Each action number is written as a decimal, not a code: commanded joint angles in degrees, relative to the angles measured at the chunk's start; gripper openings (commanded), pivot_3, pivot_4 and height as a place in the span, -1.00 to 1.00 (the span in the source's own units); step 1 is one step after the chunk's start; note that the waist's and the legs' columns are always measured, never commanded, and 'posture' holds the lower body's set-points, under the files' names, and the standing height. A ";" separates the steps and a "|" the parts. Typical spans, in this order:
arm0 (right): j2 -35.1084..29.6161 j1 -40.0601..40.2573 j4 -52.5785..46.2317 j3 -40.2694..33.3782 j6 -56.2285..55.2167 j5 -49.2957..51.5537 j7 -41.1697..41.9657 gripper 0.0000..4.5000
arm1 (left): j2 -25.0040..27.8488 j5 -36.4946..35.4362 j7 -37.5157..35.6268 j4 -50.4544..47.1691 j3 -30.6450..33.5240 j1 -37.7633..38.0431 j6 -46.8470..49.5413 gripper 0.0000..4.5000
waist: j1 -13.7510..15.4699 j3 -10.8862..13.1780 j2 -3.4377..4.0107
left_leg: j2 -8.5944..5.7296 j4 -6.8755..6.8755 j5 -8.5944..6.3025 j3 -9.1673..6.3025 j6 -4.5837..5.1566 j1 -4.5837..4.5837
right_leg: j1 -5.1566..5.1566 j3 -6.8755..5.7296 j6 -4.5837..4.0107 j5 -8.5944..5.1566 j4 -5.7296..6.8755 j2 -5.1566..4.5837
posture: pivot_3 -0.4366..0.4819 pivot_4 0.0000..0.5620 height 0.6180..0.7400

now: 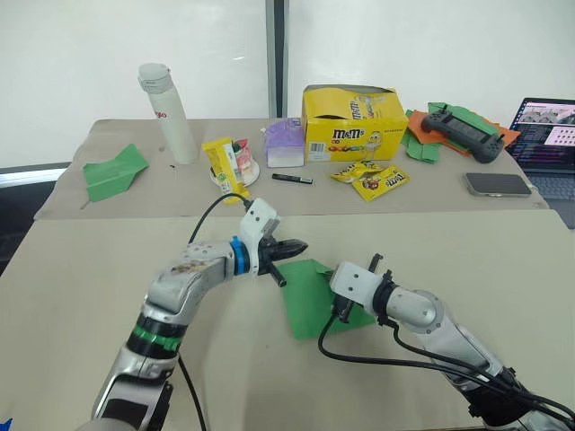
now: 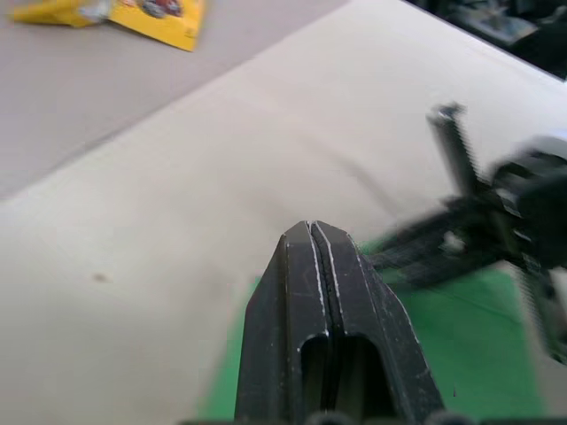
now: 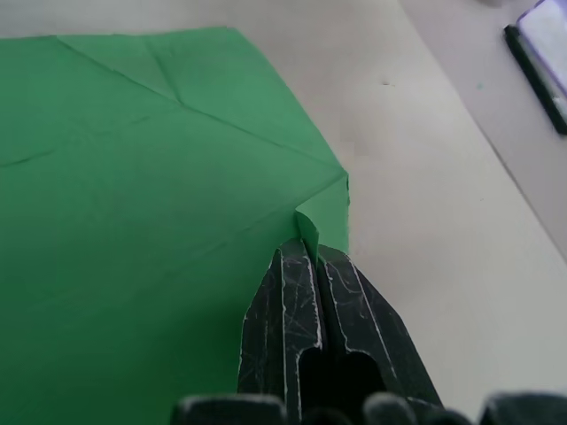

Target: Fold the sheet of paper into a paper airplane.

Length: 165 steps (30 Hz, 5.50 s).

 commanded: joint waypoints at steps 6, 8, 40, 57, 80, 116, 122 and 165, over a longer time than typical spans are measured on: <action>3.25 1.53 -4.13 0.55 7.34 -1.27 1.98 -0.98 | -3.33 6.21 -4.73 9.29 -8.29 -8.35 -5.07 -1.00 | -0.26 0.00 0.00 | 0.00 -0.02 -0.01 0.03 0.02 0.01 | 0.00 0.01 0.01 -0.01 -0.01 0.00 | -0.05 -0.47 1.00; 3.80 2.01 -4.73 0.53 8.33 -1.74 1.80 -0.98 | -4.01 6.94 -5.19 10.13 -9.35 -8.70 -5.33 -1.00 | -0.31 0.00 0.00 | 0.00 -0.02 -0.01 0.02 0.02 0.01 | -0.02 0.01 0.01 -0.01 0.00 0.01 | -0.05 -0.47 1.00; -2.72 7.65 -18.33 -13.69 19.29 14.41 15.62 0.33 | -8.04 15.74 -5.32 18.99 -13.83 -3.22 -10.54 -1.00 | 0.78 -0.02 -0.02 | 0.00 0.08 -0.02 0.05 0.03 0.32 | 0.45 -0.07 0.11 -0.03 -0.05 -0.01 | -0.05 -0.47 1.00; 13.39 4.56 -3.71 -14.11 22.30 14.36 -3.53 -0.98 | -6.76 15.84 -4.27 14.59 -12.83 -1.10 -7.95 -1.00 | 0.22 -0.04 -0.01 | 0.02 0.04 0.00 0.01 0.00 0.27 | 0.15 0.08 0.02 0.03 0.17 -0.01 | -0.05 -0.47 1.00; 4.46 12.43 -12.20 -22.70 13.98 19.16 0.00 -0.98 | -9.99 14.31 -5.72 17.12 -11.63 -2.70 -8.12 -1.00 | 0.87 -0.16 -0.03 | 0.01 0.05 -0.05 -0.03 0.08 0.58 | 0.78 0.01 0.64 -0.34 -0.12 -0.05 | -0.05 -0.47 1.00; 8.86 -1.80 7.63 -4.48 13.44 10.30 4.04 -1.00 | -2.48 -12.24 7.97 -14.68 21.11 20.52 23.60 -0.36 | -1.45 -0.21 -0.11 | 0.23 -0.08 -0.11 -0.09 -0.03 0.98 | 0.90 -0.01 0.13 -0.10 -0.04 0.14 | -0.05 -0.47 1.00; 7.64 -1.04 5.28 -6.67 9.73 10.81 5.40 -1.00 | -4.44 -19.18 10.06 -16.39 24.15 20.02 30.36 0.10 | -1.25 -0.22 -0.15 | 0.25 -0.09 -0.15 -0.09 -0.09 0.97 | 0.92 -0.01 0.28 -0.22 -0.08 0.18 | -0.05 -0.47 1.00; 5.00 3.53 3.29 -3.28 8.17 7.83 10.19 -1.00 | -14.26 -27.46 22.19 -11.40 29.34 13.78 38.40 0.10 | -0.10 -0.20 -0.15 | 0.17 -0.09 -0.20 -0.09 -0.20 0.81 | 0.84 0.00 0.09 -0.13 -0.18 0.12 | -0.05 -0.47 1.00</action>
